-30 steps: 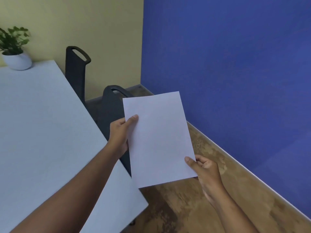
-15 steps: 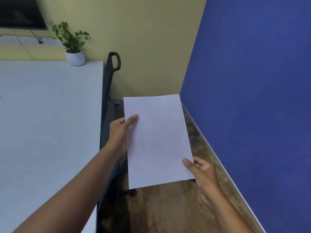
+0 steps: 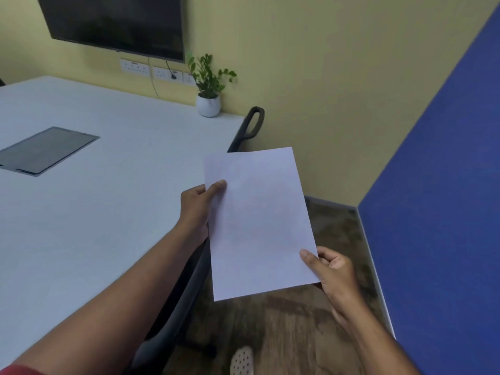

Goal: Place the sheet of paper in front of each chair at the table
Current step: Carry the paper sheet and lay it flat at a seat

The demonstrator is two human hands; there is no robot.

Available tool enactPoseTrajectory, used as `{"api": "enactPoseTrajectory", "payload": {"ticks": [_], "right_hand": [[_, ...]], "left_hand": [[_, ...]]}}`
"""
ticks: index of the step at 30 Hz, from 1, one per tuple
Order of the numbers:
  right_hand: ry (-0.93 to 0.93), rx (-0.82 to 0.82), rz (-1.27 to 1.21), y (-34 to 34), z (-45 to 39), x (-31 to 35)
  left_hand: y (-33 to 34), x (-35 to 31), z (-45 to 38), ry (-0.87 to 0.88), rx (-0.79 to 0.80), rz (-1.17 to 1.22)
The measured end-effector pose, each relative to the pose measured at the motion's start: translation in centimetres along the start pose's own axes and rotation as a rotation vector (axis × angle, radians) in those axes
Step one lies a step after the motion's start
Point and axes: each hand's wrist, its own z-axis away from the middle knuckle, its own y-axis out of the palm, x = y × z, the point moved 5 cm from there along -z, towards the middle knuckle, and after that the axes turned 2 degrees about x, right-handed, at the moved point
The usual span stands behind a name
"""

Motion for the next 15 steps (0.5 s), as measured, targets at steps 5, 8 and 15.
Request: {"api": "enactPoseTrajectory", "payload": {"ticks": [5,8,15], "right_hand": [[-0.015,0.113,0.041,1.0,-12.0,3.5],[-0.035,0.171,0.07,2.0,-19.4,5.9],[-0.03,0.279,0.099,4.9,-33.7,9.1]], "left_hand": [[2.1,-1.0,-9.1,0.043,-0.106,0.054],[3.4,-2.1,-14.7,0.062,-0.155,0.074],[5.9,-4.5,-25.2,0.109,-0.257,0.083]]}}
